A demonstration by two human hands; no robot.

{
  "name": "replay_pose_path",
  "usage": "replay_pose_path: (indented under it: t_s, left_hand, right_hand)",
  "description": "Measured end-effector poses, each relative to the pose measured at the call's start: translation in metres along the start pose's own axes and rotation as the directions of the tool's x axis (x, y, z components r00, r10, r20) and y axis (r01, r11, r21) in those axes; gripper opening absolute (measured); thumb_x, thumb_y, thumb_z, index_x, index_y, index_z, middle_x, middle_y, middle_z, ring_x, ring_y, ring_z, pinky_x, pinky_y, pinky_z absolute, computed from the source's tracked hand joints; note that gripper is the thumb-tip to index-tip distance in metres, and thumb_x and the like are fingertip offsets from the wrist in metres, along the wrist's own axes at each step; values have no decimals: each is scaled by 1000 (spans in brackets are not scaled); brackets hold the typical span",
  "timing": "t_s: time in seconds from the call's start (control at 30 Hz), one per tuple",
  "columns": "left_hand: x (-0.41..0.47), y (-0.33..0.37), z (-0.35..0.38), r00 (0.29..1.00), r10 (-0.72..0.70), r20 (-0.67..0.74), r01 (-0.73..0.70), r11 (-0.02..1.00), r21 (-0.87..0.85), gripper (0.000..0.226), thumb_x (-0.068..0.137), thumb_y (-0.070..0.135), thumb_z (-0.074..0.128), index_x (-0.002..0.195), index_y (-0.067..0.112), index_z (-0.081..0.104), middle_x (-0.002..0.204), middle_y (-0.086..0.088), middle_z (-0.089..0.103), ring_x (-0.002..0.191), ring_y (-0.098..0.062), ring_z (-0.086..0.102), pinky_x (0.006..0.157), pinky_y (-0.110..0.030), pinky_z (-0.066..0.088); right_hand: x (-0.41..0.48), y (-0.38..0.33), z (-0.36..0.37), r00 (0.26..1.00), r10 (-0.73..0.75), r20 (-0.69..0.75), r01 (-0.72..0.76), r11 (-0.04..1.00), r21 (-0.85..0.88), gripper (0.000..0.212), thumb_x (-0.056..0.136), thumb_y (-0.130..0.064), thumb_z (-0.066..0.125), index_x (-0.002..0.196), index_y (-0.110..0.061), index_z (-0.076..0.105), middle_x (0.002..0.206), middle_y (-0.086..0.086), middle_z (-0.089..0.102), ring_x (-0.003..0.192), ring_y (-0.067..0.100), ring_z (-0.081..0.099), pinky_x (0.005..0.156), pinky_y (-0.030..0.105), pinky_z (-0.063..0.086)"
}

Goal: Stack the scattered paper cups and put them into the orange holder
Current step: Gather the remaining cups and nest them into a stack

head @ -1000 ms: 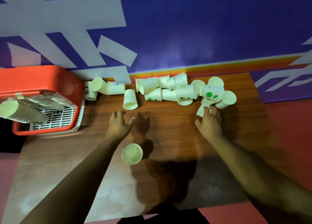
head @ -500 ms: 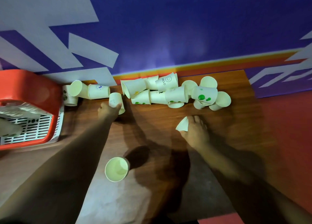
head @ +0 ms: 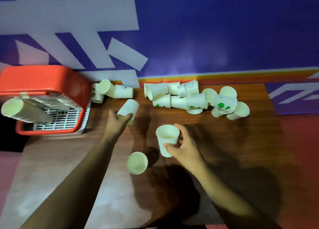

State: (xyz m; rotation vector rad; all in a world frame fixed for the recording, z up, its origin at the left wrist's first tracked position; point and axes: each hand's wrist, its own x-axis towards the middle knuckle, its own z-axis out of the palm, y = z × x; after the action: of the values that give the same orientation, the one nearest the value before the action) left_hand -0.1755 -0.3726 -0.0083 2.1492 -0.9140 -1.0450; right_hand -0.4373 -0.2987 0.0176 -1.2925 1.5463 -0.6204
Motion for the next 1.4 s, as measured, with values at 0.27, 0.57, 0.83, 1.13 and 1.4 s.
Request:
replay_pose_path:
  t_s: [0.27, 0.57, 0.83, 1.13, 1.4]
  left_hand:
    - [-70, -40, -64, 999, 39, -8, -40, 958, -283, 34, 88, 30, 75, 109, 16, 53, 110, -7, 66, 95, -18, 65, 78, -36, 54]
    - [-114, -60, -88, 994, 106, 27, -94, 953, -287, 53, 79, 33, 83, 116, 20, 48, 112, 8, 66, 97, 0, 65, 76, -27, 54]
    - [-136, -65, -84, 848, 436, 303, -452, 892, -20, 53, 69, 53, 85, 104, 24, 57, 103, 9, 62, 92, -6, 60, 74, -23, 51]
    - [-116, -78, -28, 726, 394, 564, -671, 586, 455, 82, 75, 60, 72, 142, 24, 41, 144, 8, 41, 130, -19, 40, 99, -38, 38]
    - [-92, -66, -9, 726, 414, 549, -676, 578, 458, 97, 70, 86, 42, 140, 19, 46, 137, 0, 47, 127, -24, 44, 106, -41, 38]
  right_hand:
    - [-43, -15, 71, 978, -116, 173, 108, 993, 55, 75, 64, -35, 79, 130, -40, 45, 127, -19, 55, 119, 5, 53, 102, 34, 47]
    - [-52, 15, 111, 962, -219, 165, 265, 901, -344, 79, 70, -33, 81, 138, -28, 42, 139, -9, 50, 130, 16, 45, 106, 41, 41]
    - [-59, 32, 105, 980, -67, 190, 126, 939, -320, 105, 74, -32, 82, 154, -31, 15, 152, -16, 25, 142, 5, 24, 117, 26, 25]
    - [-29, 40, 46, 993, 102, -60, -117, 929, -351, 87, 83, -29, 75, 153, -24, 23, 154, 6, 33, 138, 21, 40, 104, 44, 47]
    - [22, 35, -18, 971, 115, -210, -194, 893, -407, 70, 89, -34, 66, 148, -20, 32, 151, 7, 29, 132, 27, 45, 105, 41, 45]
